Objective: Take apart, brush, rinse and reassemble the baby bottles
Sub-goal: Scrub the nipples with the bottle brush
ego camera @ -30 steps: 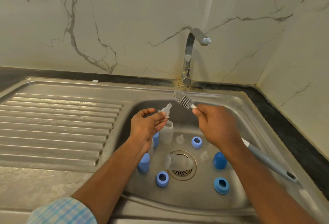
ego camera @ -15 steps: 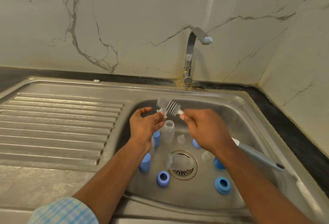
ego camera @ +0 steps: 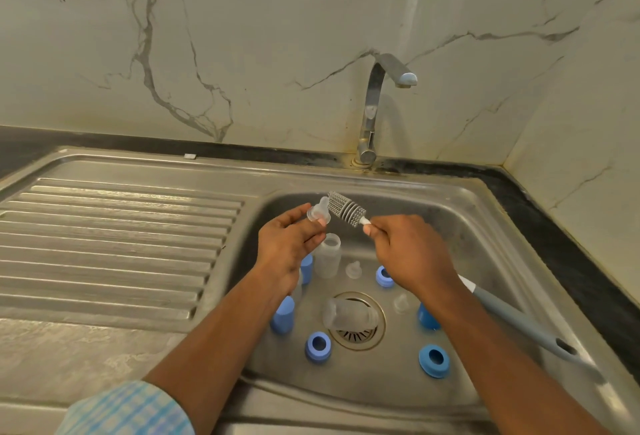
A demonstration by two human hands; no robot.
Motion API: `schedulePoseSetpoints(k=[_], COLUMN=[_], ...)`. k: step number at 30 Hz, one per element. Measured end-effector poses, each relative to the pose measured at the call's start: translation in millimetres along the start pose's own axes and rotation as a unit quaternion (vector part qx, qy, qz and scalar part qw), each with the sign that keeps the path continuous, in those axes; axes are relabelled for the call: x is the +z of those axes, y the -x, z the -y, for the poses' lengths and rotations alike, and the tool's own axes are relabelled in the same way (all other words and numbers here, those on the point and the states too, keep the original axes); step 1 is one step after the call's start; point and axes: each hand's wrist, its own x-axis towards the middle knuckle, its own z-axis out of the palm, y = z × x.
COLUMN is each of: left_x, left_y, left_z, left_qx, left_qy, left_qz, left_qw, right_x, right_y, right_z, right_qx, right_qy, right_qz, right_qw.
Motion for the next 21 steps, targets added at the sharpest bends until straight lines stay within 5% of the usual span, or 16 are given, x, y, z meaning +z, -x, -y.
schedulePoseSetpoints(k=[8, 16, 21], left_x=[2, 4, 1], left_y=[0, 4, 2], left_z=[-4, -3, -3], left_qx=[-0.057, -0.103, -0.102], left_qy=[0.048, -0.053, -0.028], left_qz=[0.054, 0.08, 0.041], left_qw=[0.996, 0.99, 0.994], right_x=[-1, 8, 0], right_y=[-1, -4, -4], right_z=[-9, -13, -14], right_qx=[0.002, 0.002, 0.004], right_qy=[0.001, 0.021, 0.002], right_qz=[0.006, 0.027, -0.034], right_qw=[1.0, 0.999, 0.999])
